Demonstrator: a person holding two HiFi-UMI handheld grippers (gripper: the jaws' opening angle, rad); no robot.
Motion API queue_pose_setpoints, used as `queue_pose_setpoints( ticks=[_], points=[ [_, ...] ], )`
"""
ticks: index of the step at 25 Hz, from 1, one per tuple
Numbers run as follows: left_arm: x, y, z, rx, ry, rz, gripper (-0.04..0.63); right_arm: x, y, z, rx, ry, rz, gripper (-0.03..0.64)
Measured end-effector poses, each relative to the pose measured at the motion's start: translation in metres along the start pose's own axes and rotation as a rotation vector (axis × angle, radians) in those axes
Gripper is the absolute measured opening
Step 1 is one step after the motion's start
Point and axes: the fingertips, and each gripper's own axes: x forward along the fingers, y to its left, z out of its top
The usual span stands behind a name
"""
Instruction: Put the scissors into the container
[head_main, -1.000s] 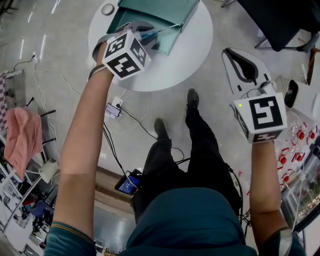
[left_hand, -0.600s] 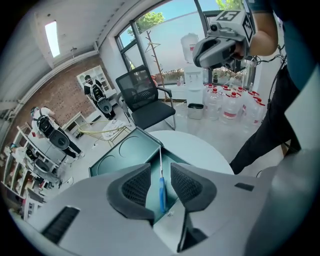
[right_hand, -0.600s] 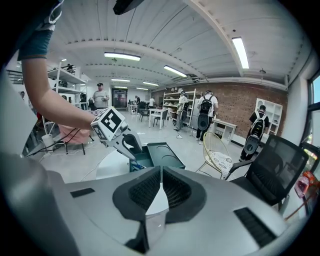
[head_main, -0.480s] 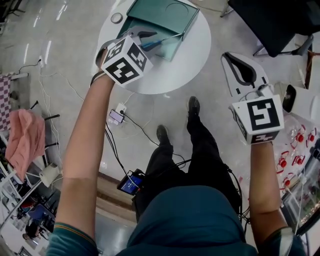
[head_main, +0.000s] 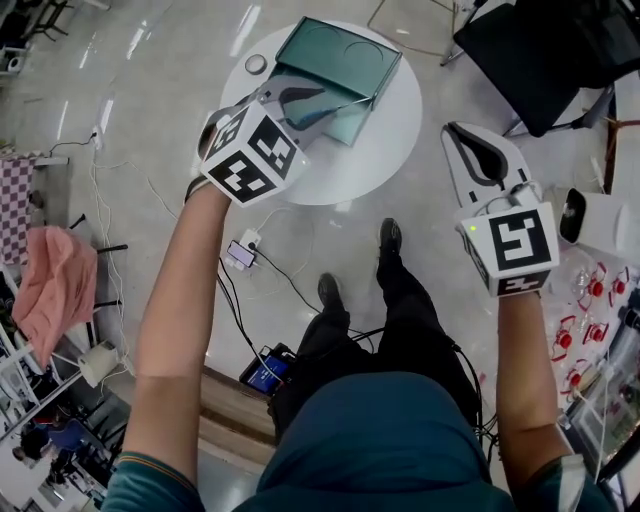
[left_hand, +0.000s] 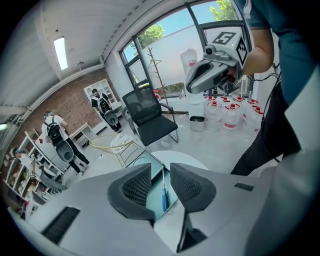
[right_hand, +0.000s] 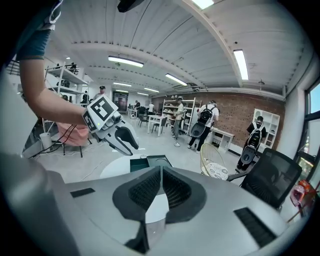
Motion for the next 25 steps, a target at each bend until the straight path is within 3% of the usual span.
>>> queue_pose_setpoints(
  ticks=[7, 15, 25],
  points=[
    [-0.075, 0.005, 0.043, -0.010, -0.090, 0.095, 0.101, -0.031, 0.012, 0.037, -0.023, -0.033, -0.014, 0.038],
    [-0.176, 0.008, 0.079, -0.083, -0.222, 0.194, 0.033, -0.064, 0.031, 0.084, -0.020, -0.088, -0.005, 0.038],
    [-0.298, -0.011, 0.097, -0.206, -0.341, 0.281, 0.018, -0.114, 0.072, 0.149, 0.016, -0.175, 0.042, 0.038]
  ],
)
